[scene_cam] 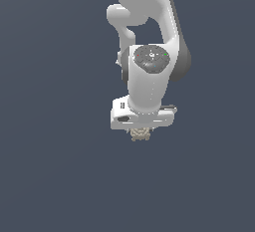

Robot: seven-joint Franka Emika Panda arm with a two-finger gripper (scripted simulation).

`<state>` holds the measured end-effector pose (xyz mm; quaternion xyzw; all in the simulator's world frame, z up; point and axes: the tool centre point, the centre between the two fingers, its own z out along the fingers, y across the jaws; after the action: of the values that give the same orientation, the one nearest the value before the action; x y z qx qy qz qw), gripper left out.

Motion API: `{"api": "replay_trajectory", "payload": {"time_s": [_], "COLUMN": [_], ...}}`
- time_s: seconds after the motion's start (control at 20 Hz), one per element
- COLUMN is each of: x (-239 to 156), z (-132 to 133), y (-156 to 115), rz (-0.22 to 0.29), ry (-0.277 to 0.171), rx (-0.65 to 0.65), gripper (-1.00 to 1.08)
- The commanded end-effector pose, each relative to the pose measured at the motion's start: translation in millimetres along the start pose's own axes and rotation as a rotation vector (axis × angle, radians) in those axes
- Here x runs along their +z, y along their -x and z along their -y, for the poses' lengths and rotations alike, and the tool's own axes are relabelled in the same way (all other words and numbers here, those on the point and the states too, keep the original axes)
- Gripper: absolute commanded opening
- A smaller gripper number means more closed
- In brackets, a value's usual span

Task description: Pick up the object and move it to a goal position.

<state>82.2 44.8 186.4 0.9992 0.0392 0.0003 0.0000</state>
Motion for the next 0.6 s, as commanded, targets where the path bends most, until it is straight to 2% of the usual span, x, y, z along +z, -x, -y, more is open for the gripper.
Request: {"api": "replay_trajectory", "payload": {"time_s": [0.0, 0.25, 0.55], "x": [-26, -72, -109], "z": [2, 5, 7], "y": [-6, -19, -30], "rz": [0.001, 0.001, 0.001], "ry": [0.000, 0.000, 0.000], "rx": [0.000, 0.000, 0.000], "gripper": [-1.00, -1.00, -1.00]}}
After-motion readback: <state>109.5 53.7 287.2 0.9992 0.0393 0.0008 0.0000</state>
